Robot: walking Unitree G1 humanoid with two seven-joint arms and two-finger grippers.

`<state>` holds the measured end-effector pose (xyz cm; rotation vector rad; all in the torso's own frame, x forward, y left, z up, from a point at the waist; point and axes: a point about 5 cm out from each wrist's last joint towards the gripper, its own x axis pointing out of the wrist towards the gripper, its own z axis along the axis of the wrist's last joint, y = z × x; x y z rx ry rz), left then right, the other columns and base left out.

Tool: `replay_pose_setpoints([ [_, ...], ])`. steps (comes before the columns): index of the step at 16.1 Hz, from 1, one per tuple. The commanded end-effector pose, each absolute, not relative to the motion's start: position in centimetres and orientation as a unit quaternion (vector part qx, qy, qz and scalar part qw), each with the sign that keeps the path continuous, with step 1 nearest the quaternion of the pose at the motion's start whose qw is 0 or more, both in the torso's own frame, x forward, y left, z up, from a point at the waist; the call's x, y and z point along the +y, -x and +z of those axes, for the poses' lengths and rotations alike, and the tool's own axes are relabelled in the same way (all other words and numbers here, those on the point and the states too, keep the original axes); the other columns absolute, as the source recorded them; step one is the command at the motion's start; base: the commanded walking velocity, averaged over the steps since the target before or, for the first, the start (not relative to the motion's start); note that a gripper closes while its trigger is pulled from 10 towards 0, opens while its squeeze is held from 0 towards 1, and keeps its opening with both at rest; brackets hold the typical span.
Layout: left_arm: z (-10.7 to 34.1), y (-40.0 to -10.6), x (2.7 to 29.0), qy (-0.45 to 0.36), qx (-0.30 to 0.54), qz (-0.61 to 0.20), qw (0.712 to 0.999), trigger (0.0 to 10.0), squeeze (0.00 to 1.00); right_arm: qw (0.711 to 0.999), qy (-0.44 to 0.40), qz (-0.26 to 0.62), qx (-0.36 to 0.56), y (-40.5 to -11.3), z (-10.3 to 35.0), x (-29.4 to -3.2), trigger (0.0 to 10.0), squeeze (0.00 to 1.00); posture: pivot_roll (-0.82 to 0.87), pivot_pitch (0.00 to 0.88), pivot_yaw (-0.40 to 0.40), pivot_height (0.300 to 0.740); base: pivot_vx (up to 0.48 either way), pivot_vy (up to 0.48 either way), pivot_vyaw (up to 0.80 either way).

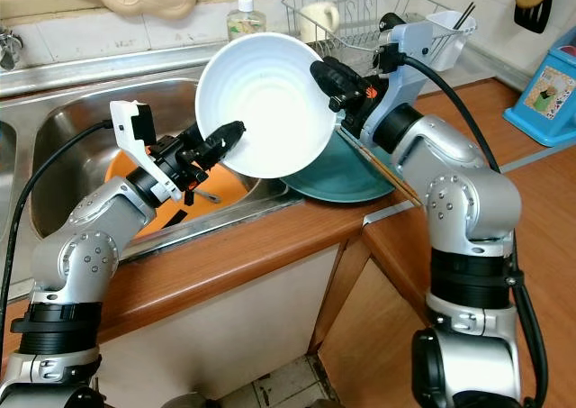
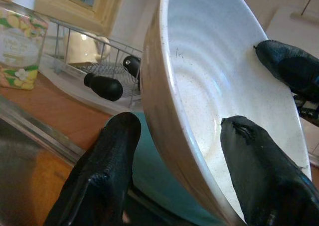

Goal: Kitchen organization

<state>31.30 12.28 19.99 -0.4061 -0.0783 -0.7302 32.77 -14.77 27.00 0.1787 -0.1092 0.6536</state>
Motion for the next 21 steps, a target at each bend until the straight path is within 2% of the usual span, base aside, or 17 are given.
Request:
replay_pose_setpoints([
  [1, 19.8, -31.5, 12.6, 0.199, -0.034, -0.343, 0.917, 0.0, 0.00, 0.938, -0.096, 0.324, -0.080, -32.3, 27.7, -14.7, 0.0, 0.00, -0.14, 0.000, 0.024, 0.740, 0.000, 0.000, 0.00],
  [5, 19.6, -31.6, 12.9, 0.187, -0.029, -0.327, 0.926, 0.0, 0.00, 0.941, -0.114, 0.307, -0.082, -32.3, 27.3, -14.5, 0.0, 0.00, -0.14, 0.000, 0.027, 0.740, 0.000, 0.000, 0.00],
  [7, 19.7, -31.6, 13.0, 0.181, -0.030, -0.321, 0.929, 0.0, 0.00, 0.943, -0.119, 0.300, -0.082, -32.1, 27.0, -14.3, 0.4, 0.00, -0.13, 0.000, 0.027, 0.740, 0.000, 0.000, 0.00],
  [10, 19.7, -31.7, 13.4, 0.163, -0.026, -0.305, 0.938, 0.0, 0.00, 0.945, -0.116, 0.295, -0.078, -31.8, 26.5, -13.9, 0.1, 0.00, -0.13, 0.000, 0.033, 0.740, 0.000, 0.000, 0.00],
  [15, 19.8, -31.8, 13.9, 0.077, -0.024, -0.272, 0.959, 0.0, 0.00, 0.949, -0.098, 0.289, -0.073, -31.1, 25.7, -12.2, 0.0, 0.00, -0.13, 0.000, 0.046, 0.740, 0.000, 0.000, 0.00],
  [17, 20.2, -31.6, 13.9, 0.076, -0.034, -0.260, 0.962, 0.0, 0.00, 0.950, -0.095, 0.289, -0.068, -30.8, 25.1, -11.7, 0.1, 0.00, -0.13, 0.000, 0.049, 0.740, 0.000, 0.000, 0.00],
  [18, 20.4, -31.5, 14.0, 0.076, -0.039, -0.257, 0.963, 0.0, 0.00, 0.952, -0.091, 0.286, -0.065, -30.7, 24.8, -11.6, 0.8, 0.00, -0.13, 0.000, 0.049, 0.740, 0.000, 0.000, 0.00],
  [19, 20.5, -31.6, 14.2, 0.074, -0.042, -0.250, 0.964, 0.0, 0.00, 0.954, -0.088, 0.282, -0.061, -30.6, 24.6, -11.6, 4.7, 0.00, -0.13, 0.000, 0.047, 0.740, 0.000, 0.000, 0.00],
  [20, 20.6, -31.7, 14.5, 0.072, -0.045, -0.243, 0.966, 0.0, 0.00, 0.955, -0.083, 0.280, -0.059, -30.7, 24.6, -11.5, 9.3, 0.00, -0.13, 0.000, 0.046, 0.740, 0.000, 0.000, 0.00],
  [21, 20.7, -31.8, 14.7, 0.072, -0.048, -0.239, 0.967, 0.0, 0.00, 0.956, -0.078, 0.278, -0.058, -30.7, 24.5, -11.5, 10.0, 0.00, -0.13, 0.000, 0.046, 0.740, 0.000, 0.000, 0.00],
])
